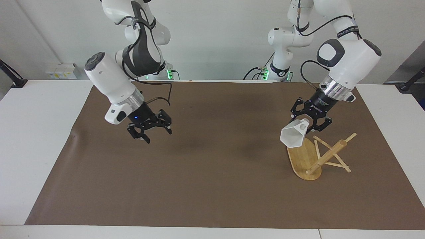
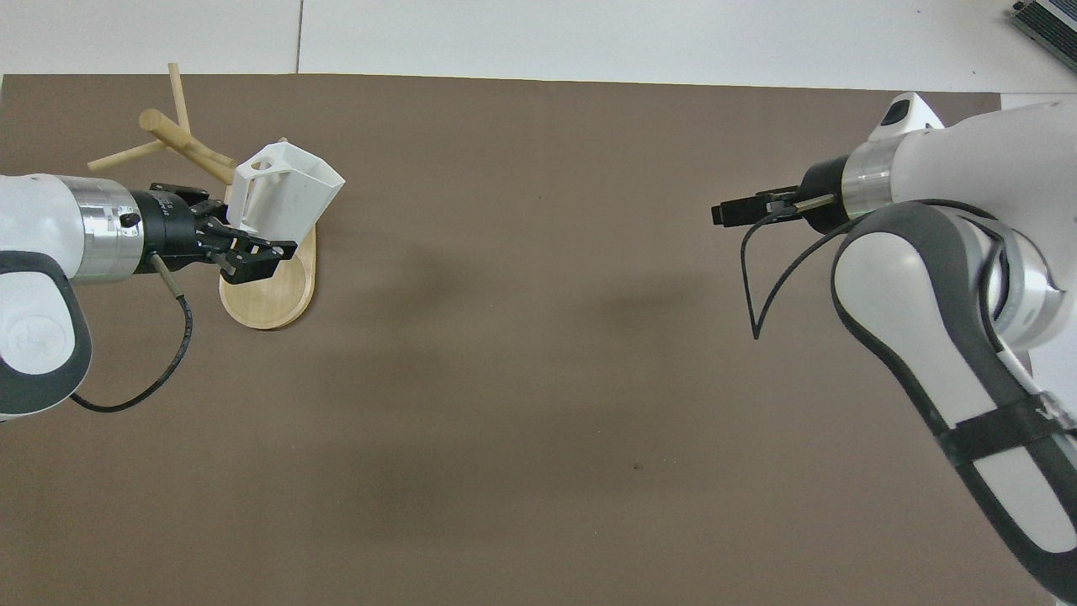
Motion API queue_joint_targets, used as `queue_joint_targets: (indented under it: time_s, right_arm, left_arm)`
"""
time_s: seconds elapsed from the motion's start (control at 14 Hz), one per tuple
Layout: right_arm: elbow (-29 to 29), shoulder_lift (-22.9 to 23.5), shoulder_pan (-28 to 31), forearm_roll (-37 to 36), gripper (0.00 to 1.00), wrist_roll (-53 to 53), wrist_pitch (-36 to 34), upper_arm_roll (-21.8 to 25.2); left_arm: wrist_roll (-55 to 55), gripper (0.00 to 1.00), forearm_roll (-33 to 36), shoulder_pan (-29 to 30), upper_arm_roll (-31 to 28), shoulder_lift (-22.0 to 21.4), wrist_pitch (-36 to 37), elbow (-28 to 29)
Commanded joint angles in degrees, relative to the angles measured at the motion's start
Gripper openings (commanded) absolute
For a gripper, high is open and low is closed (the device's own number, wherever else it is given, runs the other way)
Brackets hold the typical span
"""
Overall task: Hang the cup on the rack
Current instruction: 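Move the cup onto a rack peg while the right gripper returns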
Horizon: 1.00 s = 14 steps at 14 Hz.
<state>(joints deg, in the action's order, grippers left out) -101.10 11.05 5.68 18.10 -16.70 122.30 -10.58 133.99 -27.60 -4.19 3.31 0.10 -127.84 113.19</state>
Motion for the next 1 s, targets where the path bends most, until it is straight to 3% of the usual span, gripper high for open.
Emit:
queue_joint_targets:
  time_s: [0.0, 0.14, 0.5, 0.93]
  right_arm:
    - [-0.4, -2.0, -0.1, -9.2, 1.0, -1.8, -3.2, 2.1]
    - [-0.4, -3.0, -0.1, -14.8, 1.0, 0.8, -4.7, 2.4]
    - [0.2, -3.5, 0.0, -20.7, 1.0, 11.3, -10.5, 4.5]
    - [5.7, -4.4, 0.0, -22.0, 1.0, 13.5, -20.9, 6.4]
  left_arm:
    - [3.1, 0.0, 0.8, 0.3, 0.4, -0.9, -2.2, 1.9]
    - [3.9, 0.0, 0.8, 0.3, 0.4, -0.9, -3.5, 2.6]
    - [8.2, 0.0, 0.9, 0.2, 0.5, 0.0, -7.7, 3.4]
    - [10.0, 0.0, 0.8, 0.2, 0.4, 1.7, -10.1, 3.2]
